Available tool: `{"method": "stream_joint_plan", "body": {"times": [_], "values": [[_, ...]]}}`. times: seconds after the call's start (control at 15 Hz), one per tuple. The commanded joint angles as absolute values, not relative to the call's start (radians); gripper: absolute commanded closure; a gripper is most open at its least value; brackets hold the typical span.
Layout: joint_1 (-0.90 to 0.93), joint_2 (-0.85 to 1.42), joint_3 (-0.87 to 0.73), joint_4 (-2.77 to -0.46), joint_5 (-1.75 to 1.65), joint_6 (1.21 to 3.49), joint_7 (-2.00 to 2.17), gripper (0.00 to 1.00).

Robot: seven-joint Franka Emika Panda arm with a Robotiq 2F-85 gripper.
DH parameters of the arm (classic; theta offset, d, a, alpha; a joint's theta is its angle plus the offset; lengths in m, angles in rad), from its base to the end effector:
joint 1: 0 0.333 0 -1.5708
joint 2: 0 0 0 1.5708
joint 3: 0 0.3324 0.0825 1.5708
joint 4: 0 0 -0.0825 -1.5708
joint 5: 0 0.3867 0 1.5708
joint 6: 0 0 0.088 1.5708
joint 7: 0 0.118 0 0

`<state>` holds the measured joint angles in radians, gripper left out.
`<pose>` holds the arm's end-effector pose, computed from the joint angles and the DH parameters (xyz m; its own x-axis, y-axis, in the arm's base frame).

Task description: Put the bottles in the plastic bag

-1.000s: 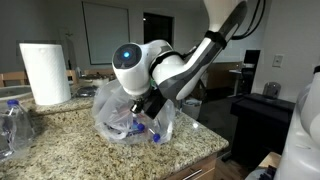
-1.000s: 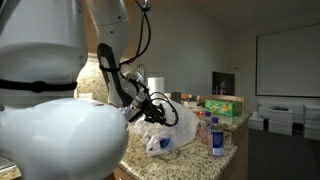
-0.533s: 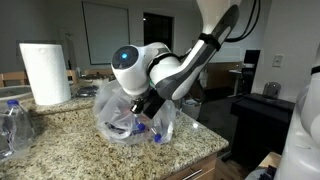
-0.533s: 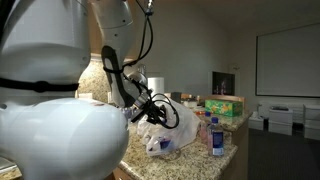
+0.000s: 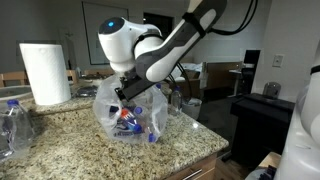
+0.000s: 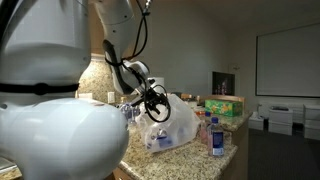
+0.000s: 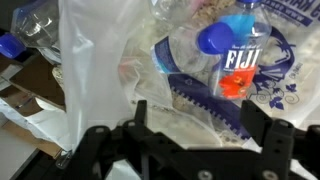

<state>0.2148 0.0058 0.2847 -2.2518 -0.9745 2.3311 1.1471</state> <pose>0.4831 0.2401 0.3808 0.8438 0.1434 0.5171 -0.0956 -0.9081 0.4077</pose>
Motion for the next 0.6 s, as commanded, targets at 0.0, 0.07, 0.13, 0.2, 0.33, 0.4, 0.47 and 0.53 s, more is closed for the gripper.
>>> {"method": "stream_joint_plan", "body": {"times": [0.0,0.07,0.13,0.2,0.33,0.4,0.47,0.53], "values": [[0.230,-0.033,0.274,-2.218,-0.785,2.316,1.028,0.00],[0.231,-0.038,0.274,-2.208,-0.716,2.309,0.976,0.00],[0.231,-0.041,0.273,-2.197,-0.637,2.297,0.911,0.00],[0.230,-0.045,0.271,-2.187,-0.558,2.277,0.842,0.00],[0.224,-0.055,0.262,-2.166,-0.385,2.227,0.694,0.00],[0.219,-0.056,0.254,-2.152,-0.302,2.199,0.617,0.00],[0.218,-0.071,0.248,-2.141,-0.215,2.155,0.541,0.00],[0.210,-0.087,0.234,-2.127,-0.136,2.099,0.466,0.00]]}}
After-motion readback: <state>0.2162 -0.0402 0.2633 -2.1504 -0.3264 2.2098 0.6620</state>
